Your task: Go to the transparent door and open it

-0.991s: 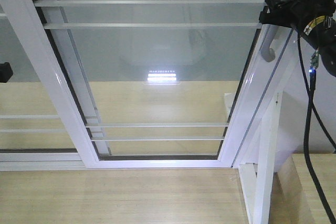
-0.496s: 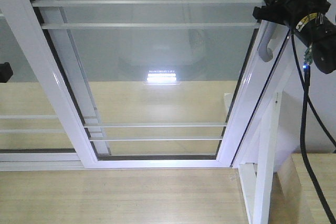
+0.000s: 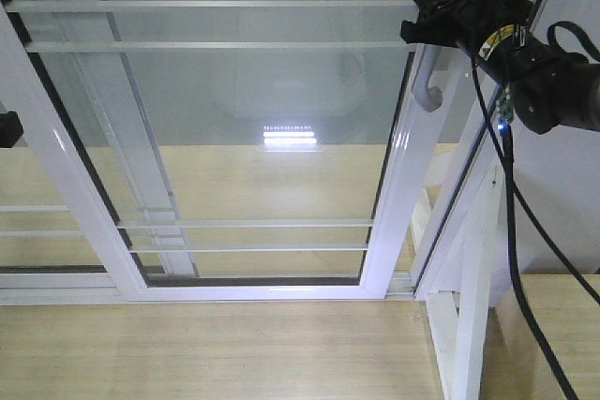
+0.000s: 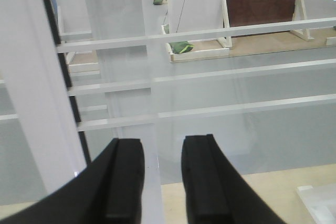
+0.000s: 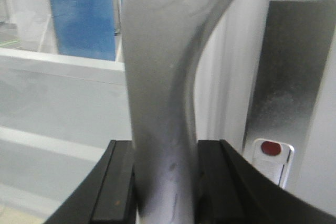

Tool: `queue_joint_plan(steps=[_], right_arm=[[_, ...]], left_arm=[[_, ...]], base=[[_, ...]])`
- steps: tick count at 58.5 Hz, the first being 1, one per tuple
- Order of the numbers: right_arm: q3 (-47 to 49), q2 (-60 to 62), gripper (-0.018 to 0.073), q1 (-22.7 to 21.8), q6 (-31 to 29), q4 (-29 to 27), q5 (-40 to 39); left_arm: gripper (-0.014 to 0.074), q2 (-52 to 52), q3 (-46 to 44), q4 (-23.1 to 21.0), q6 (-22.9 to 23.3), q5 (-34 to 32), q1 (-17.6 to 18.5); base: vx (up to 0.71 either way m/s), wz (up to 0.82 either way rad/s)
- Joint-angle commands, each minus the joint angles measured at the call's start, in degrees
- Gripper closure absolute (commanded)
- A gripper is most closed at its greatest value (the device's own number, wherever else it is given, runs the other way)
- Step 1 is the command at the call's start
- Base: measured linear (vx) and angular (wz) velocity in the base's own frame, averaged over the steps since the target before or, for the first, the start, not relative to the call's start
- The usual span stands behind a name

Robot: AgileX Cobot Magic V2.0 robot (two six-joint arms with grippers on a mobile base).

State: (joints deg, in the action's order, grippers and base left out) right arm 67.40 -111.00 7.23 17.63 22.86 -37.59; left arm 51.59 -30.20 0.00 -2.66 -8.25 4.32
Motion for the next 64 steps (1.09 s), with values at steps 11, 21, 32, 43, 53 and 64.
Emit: queue_joint_plan(steps=[11,21,32,43,53,64], right_arm=[[1.4,3.2,0.016,3.6,0.5,2.0,-5.1],[1.4,3.2,0.0153,7.8,0.3,2.2,-5.1],[1.4,3.2,0.0153,10.6,-0.3,2.4,-5.1],[1.4,3.5,0.0153,10.5,-0.7,2.2,-4.1],[1.2,7.6,0.0153,10.1,2.5,2.0,0.5],[1.2,17.0,0.0153,8.6,4.4,2.3,17.4]], left_arm=[[0.0252,-0.3,-2.2,-0.3,0.5,-4.3,0.3],[0.0252,-0.3,-2.2,-0.3,0.5,-4.3,0.3],[0.0252,-0.3,-2.2,-0.3,0.5,-4.3,0.3],[0.0252,-0.3,-2.2,-0.3,0.5,-4.3,0.3],[0.0252,-0.3,-2.2,-0.3,0.5,-4.3,0.3],[0.0252,-0.3,-2.2,-0.3,0.5,-4.2,0.3]], base=[[0.0,0.0],[0.0,0.0],[0.0,0.0],[0.0,0.0],[0.0,0.0],[0.0,0.0]])
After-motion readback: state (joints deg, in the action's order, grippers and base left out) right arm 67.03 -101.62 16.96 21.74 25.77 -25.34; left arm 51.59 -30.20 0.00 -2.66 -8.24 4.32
